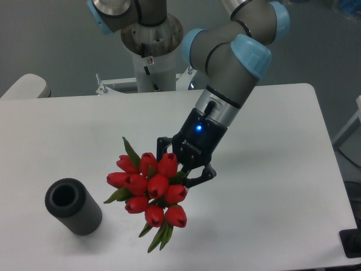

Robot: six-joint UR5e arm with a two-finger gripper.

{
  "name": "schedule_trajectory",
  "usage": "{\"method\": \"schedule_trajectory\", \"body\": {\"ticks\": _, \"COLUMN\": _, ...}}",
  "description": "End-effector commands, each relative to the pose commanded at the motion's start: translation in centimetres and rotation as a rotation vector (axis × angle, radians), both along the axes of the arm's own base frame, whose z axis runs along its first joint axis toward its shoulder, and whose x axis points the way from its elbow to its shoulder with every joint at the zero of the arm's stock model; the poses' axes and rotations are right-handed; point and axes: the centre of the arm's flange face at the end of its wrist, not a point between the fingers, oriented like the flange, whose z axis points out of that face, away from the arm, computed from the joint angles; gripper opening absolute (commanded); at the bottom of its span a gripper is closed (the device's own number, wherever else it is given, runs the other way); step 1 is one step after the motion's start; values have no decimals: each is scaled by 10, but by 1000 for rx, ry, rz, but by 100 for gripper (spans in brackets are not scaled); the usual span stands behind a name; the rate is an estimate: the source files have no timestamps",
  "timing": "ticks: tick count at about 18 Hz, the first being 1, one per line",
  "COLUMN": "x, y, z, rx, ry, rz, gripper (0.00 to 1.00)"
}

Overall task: Insert the flowers into the vase
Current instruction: 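Carry the red tulip bunch with the gripper toward the grey vase, then raise the tulips and position the stems above the vase opening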

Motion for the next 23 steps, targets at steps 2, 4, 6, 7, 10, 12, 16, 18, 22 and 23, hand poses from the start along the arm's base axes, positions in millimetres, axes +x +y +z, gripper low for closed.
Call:
{"method": "schedule_trajectory", "body": {"ticks": 2, "x": 5, "y": 2, "z": -5, "rx": -8, "ry": -5, "rz": -5, "gripper": 11}}
{"method": "schedule_trajectory", "body": {"ticks": 4, "x": 6, "y": 2, "z": -1, "rx": -9, "ry": -18, "rz": 7, "gripper": 11}}
{"method": "schedule_trajectory", "body": {"ticks": 6, "x": 12, "y": 2, "z": 5, "rx": -9, "ry": -45, "rz": 25, "gripper": 12}}
{"method": "schedule_trajectory", "body": {"ticks": 7, "x": 16, "y": 4, "z": 6, "rx": -9, "ry": -45, "rz": 20, "gripper": 12}}
{"method": "schedule_trajectory", "body": {"ticks": 10, "x": 42, "y": 10, "z": 8, "rx": -13, "ry": -54, "rz": -8, "gripper": 12}}
{"method": "schedule_trajectory", "body": {"ticks": 12, "x": 56, "y": 14, "z": 11, "rx": -20, "ry": -80, "rz": -4, "gripper": 12}}
{"method": "schedule_trajectory", "body": {"ticks": 16, "x": 85, "y": 28, "z": 21, "rx": -10, "ry": -107, "rz": -15, "gripper": 12}}
{"method": "schedule_trajectory", "body": {"ticks": 18, "x": 95, "y": 34, "z": 28, "rx": 27, "ry": -119, "rz": -49, "gripper": 12}}
{"method": "schedule_trajectory", "body": {"ticks": 22, "x": 107, "y": 39, "z": 36, "rx": 80, "ry": -173, "rz": -92, "gripper": 12}}
{"method": "schedule_trajectory", "body": {"ticks": 23, "x": 112, "y": 42, "z": 37, "rx": 89, "ry": -182, "rz": -108, "gripper": 12}}
